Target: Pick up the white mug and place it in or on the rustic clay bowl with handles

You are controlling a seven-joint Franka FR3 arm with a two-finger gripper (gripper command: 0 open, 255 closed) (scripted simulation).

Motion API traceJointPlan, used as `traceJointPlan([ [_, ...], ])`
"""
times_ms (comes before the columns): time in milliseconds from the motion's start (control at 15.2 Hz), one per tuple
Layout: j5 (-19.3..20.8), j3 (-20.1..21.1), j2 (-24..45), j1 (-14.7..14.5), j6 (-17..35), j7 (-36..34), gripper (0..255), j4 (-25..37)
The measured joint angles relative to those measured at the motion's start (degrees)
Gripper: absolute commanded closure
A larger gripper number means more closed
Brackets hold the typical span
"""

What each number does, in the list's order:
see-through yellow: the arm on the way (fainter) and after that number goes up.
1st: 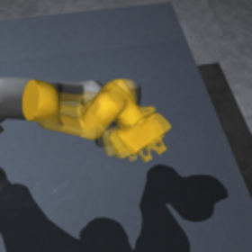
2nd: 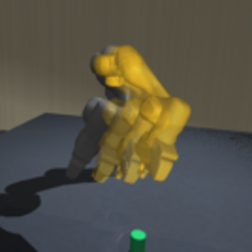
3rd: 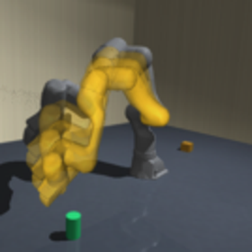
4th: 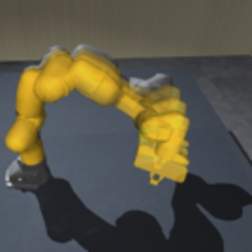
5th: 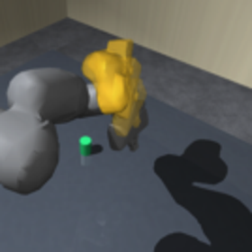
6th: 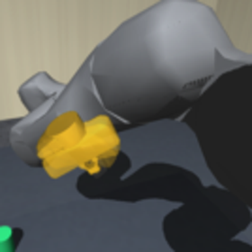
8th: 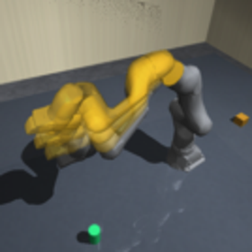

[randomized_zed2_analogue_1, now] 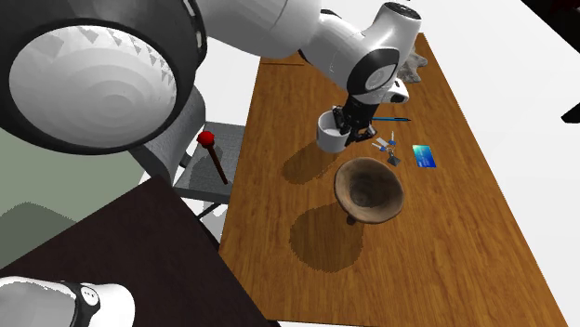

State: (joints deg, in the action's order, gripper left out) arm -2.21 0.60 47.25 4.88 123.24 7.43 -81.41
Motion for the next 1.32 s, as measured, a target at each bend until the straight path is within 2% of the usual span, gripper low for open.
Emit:
traceJointPlan([
  [1320,0.11,-0.03,-8.11,0.0,-10.25,-0.4,255,2.16],
])
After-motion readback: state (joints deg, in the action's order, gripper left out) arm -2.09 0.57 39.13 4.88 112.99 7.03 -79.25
